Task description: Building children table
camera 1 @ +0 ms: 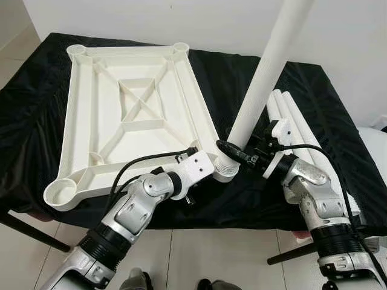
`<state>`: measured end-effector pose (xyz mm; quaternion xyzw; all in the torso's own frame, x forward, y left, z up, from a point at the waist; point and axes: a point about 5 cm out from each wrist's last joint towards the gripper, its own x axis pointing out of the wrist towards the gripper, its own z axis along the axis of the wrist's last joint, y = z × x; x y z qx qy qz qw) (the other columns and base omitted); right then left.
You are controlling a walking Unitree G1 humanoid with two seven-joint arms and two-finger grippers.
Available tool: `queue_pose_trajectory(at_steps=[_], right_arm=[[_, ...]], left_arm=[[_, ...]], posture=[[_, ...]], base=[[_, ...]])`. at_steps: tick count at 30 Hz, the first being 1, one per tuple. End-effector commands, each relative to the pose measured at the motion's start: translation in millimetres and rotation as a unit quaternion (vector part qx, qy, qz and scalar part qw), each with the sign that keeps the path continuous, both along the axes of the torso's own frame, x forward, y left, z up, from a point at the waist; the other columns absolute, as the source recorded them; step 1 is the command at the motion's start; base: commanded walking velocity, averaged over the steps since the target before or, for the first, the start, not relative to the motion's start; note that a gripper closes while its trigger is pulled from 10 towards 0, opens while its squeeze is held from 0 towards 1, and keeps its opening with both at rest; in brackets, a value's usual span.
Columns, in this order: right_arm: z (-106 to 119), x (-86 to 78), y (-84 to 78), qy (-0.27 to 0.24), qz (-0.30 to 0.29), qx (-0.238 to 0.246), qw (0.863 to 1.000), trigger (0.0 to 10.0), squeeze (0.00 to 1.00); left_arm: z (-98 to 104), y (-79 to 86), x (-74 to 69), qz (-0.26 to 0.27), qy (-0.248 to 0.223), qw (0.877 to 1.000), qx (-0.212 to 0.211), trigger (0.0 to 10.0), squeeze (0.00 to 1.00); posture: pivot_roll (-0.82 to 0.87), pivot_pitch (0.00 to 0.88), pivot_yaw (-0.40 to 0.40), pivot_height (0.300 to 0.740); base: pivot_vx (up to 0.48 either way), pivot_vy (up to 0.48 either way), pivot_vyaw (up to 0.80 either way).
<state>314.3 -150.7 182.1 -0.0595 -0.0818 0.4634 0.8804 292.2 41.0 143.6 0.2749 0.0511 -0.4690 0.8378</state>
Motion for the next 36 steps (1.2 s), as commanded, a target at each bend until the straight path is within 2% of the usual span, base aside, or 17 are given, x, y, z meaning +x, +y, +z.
queue_pose_trajectory(at_steps=[1,13,15,20,36], right_arm=[[-35,-3.1,-4.3,0.073,-0.008,-0.048,0.996,10.0,0.00],[-39,-2.7,-6.3,0.081,-0.005,-0.048,0.996,10.0,0.00],[-48,-7.1,-10.9,0.095,-0.031,-0.031,0.995,10.0,0.00],[-53,-13.2,-16.2,0.098,-0.059,-0.012,0.993,10.0,0.00],[-54,-25.7,-20.9,0.090,-0.103,0.018,0.990,10.0,0.00]], left_arm=[[-9,-5.2,-7.6,-0.015,0.013,1.000,0.020,10.0,0.00],[-8,-4.9,-10.5,-0.014,0.012,1.000,0.018,10.0,0.00],[-6,-3.6,-11.8,-0.011,0.011,1.000,0.017,10.0,0.00],[-6,-3.3,-12.2,-0.011,0.010,1.000,0.018,10.0,0.00],[-1,-6.7,-10.2,-0.017,0.001,1.000,0.017,10.0,0.00]], posture=[[-0.04,0.169,-0.055,0.740],[-0.04,0.179,-0.056,0.740],[-0.03,0.188,-0.051,0.740],[-0.04,0.180,-0.047,0.740],[-0.06,0.176,-0.040,0.740]], base=[[0.000,0.000,0.00],[0.000,0.000,0.00],[0.000,0.000,0.00],[0.000,0.000,0.00],[0.000,0.000,0.00]])
